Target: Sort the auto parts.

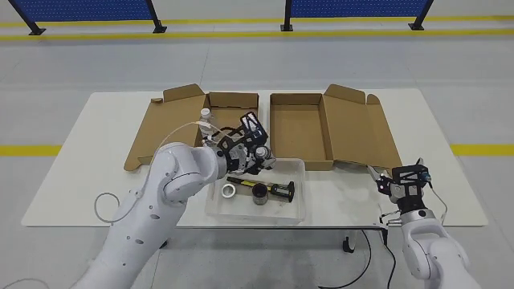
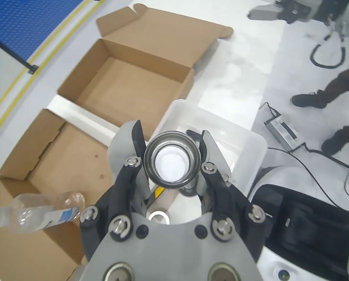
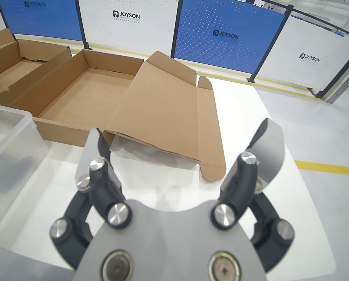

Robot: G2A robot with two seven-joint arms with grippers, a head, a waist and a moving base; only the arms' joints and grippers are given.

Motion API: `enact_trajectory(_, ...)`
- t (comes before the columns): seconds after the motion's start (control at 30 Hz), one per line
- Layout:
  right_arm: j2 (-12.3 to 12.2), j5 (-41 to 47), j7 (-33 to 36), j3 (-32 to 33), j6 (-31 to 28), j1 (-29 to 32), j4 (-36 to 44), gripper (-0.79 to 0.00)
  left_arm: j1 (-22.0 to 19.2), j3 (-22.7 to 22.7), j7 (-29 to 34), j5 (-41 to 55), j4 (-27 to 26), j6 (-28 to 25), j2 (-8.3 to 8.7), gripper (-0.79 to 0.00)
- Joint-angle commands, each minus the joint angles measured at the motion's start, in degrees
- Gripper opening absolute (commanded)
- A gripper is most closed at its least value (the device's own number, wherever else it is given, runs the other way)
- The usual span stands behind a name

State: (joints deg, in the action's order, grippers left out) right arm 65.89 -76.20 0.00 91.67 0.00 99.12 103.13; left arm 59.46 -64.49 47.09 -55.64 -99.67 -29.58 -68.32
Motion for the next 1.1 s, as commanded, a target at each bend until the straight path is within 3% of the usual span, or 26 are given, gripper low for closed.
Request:
enact_trajectory(0.0, 0.0, 0.0, 0.0, 0.0, 0.0, 0.0, 0.0, 0.0, 0.4, -1.8, -0.3, -2.0, 0.2, 1.5, 0.35, -0.785)
enact_trajectory(0.43, 0.0, 0.0, 0.0, 0.0, 0.0, 0.0, 0.0, 0.0, 3.2, -8.2, -1.8, -7.0, 1.5, 9.4, 1.5, -0.785)
enact_trajectory(0.63, 0.0, 0.0, 0.0, 0.0, 0.0, 0.0, 0.0, 0.0, 3.1, -7.7, -1.4, -9.5, 3.5, 11.4, 1.57, -0.785)
enact_trajectory(1.07, 0.0, 0.0, 0.0, 0.0, 0.0, 0.0, 0.0, 0.0, -0.9, -3.6, -3.1, -14.6, 13.0, 14.9, 0.86, -0.785)
